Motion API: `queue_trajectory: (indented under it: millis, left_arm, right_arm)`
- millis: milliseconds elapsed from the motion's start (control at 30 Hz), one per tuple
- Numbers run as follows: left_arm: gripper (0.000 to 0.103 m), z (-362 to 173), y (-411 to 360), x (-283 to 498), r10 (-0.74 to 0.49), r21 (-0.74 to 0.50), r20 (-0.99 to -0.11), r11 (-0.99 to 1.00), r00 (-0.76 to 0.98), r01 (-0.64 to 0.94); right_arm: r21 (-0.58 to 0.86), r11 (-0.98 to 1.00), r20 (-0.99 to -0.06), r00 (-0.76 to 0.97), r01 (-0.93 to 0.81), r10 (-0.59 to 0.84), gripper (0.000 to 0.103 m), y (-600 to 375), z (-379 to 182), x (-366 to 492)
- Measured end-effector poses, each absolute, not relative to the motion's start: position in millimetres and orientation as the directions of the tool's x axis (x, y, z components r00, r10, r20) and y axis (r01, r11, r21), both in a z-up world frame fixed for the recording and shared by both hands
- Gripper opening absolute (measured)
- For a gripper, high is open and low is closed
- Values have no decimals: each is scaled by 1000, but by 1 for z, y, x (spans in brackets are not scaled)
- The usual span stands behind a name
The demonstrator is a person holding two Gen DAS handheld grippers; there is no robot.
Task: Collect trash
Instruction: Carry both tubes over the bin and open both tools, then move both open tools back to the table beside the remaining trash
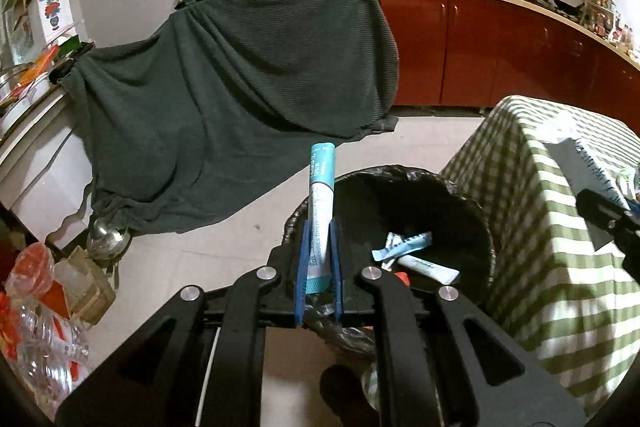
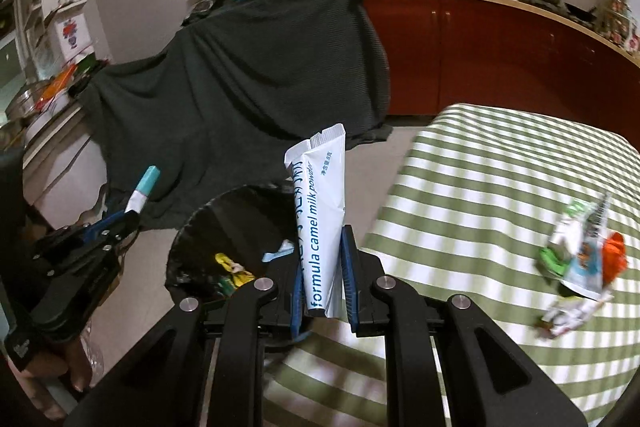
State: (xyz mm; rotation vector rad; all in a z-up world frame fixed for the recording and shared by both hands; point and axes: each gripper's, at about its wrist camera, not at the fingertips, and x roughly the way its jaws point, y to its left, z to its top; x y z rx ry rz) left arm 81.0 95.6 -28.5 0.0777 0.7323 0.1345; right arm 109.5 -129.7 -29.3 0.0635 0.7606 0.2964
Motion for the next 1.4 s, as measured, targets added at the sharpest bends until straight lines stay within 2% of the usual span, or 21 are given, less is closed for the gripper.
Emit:
queue_trajectory:
  millis: [567, 900, 1000, 1067, 1133, 1167, 1200, 1400]
  left_arm:
    - [10, -53, 116, 114, 141, 93, -672, 990, 726, -106]
    - [11, -60, 120, 125, 129, 85, -683, 992, 718, -98]
    - [12, -61, 118, 127, 126, 84, -681, 992, 721, -94]
    - [12, -62, 117, 128, 124, 84, -684, 992, 719, -92]
    - [17, -63, 118, 127, 124, 82, -685, 992, 718, -93]
    - [22, -63, 119, 127, 125, 81, -684, 992, 718, -95]
    - [33, -62, 120, 127, 126, 80, -682, 992, 721, -98]
    - [36, -59, 119, 125, 125, 75, -674, 992, 728, -102]
  right_arm:
    - [122, 953, -733, 622, -276, 274, 17, -65, -59, 145]
    - [124, 956, -736, 621, -267, 269, 17, -51, -60, 155]
    - [129, 960, -728, 633, -248, 261, 26, -53, -58, 155]
    - [130, 961, -725, 638, -243, 260, 27, -54, -57, 155]
    - [133, 961, -725, 637, -242, 261, 27, -54, -57, 154]
    - [136, 961, -726, 636, -242, 263, 27, -55, -57, 154]
    - [139, 960, -725, 636, -242, 265, 27, -56, -56, 154]
    - [140, 961, -712, 650, -238, 265, 27, -62, -50, 149]
